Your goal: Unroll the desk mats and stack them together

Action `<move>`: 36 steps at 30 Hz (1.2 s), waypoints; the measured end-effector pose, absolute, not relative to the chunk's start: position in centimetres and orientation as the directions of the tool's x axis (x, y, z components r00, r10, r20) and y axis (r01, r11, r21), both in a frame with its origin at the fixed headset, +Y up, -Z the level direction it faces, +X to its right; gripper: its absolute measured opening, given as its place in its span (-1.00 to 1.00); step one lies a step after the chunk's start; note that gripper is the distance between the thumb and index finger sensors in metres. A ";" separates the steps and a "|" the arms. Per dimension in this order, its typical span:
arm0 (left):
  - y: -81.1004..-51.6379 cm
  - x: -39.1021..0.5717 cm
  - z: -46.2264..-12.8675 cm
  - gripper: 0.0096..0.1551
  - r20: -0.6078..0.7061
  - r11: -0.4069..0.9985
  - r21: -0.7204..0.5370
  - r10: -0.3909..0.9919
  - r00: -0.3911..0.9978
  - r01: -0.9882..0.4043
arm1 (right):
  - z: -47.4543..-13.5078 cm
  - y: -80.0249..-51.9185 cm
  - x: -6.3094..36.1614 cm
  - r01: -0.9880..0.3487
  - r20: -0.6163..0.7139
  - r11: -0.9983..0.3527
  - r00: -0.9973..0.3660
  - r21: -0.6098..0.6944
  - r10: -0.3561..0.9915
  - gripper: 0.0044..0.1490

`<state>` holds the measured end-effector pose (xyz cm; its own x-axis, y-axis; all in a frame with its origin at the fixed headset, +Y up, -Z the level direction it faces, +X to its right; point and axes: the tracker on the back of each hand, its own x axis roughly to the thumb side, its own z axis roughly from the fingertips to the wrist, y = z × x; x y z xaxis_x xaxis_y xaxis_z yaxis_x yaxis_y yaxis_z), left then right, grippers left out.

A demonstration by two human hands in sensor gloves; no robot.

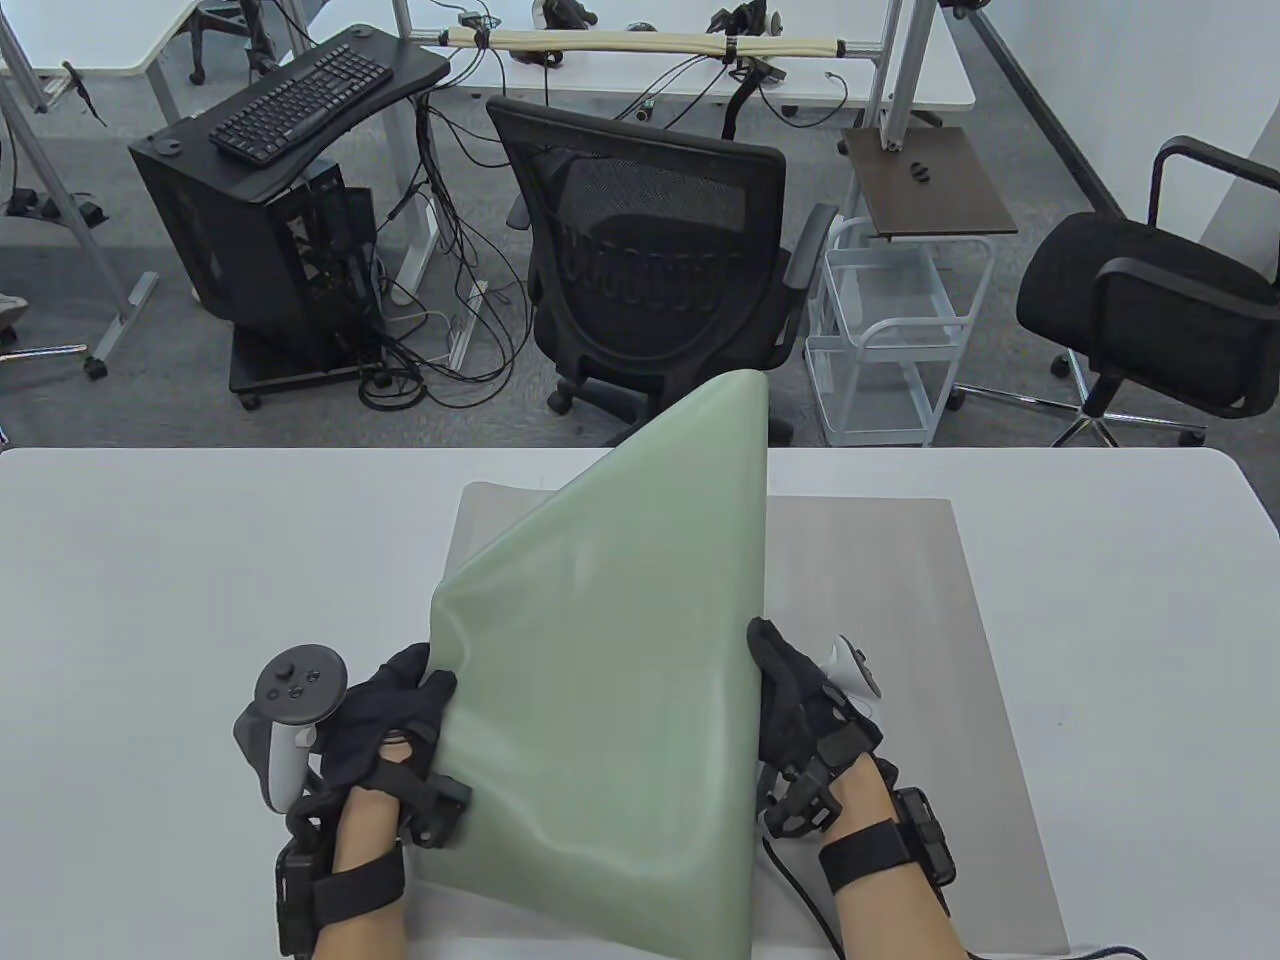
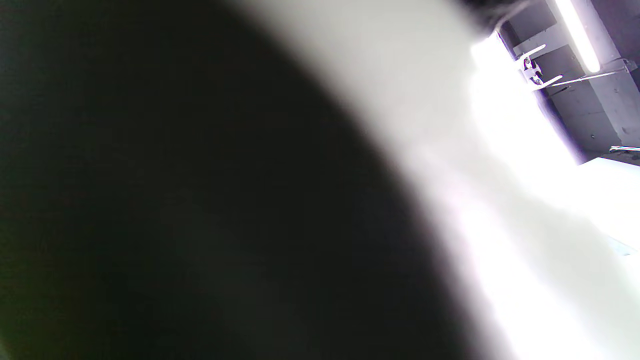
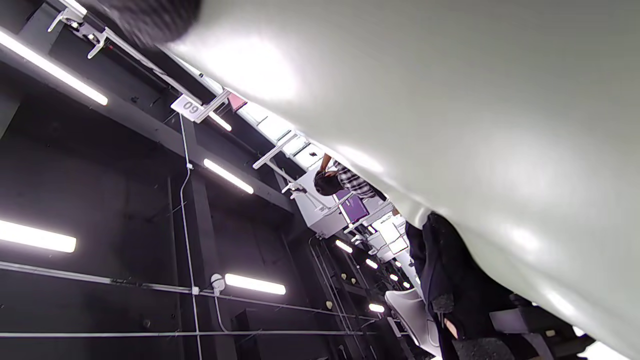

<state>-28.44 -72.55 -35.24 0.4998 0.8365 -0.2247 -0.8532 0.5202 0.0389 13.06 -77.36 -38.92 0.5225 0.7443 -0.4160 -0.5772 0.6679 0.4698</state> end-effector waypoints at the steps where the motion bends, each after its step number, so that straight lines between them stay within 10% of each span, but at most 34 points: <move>1: -72.5 -28.6 -35.2 -0.58 -0.226 0.524 0.043 0.834 0.503 -0.851 | -39.0 -77.3 13.3 -0.590 -0.411 0.666 0.524 0.456 0.746 0.14; 9: -71.8 -28.7 -35.0 -0.55 -0.239 0.545 0.034 0.818 0.523 -0.838 | -39.4 -74.8 13.2 -0.640 -0.314 0.536 0.436 0.551 0.843 -0.28; 16: -71.8 -28.5 -34.8 -0.29 -0.249 0.537 -0.066 0.807 0.535 -0.841 | -39.8 -73.8 14.1 -0.776 -0.274 0.365 0.254 0.515 0.928 -0.06; 27: -76.2 -30.9 -38.2 -0.23 -0.418 0.101 -0.421 0.860 0.292 -0.901 | -41.6 -76.3 14.3 -0.892 -0.524 0.171 -0.084 0.419 0.848 0.09; 32: -79.3 -31.6 -40.7 -0.38 -0.492 -0.166 -0.343 0.870 0.027 -0.924 | -41.7 -76.8 14.0 -0.806 -0.554 0.401 0.112 0.435 0.825 0.09; 36: -80.7 -31.7 -44.0 -0.46 -0.477 -0.295 -0.246 0.866 -0.150 -0.923 | -41.5 -76.2 14.3 -0.829 -0.522 0.282 -0.013 0.483 0.853 0.10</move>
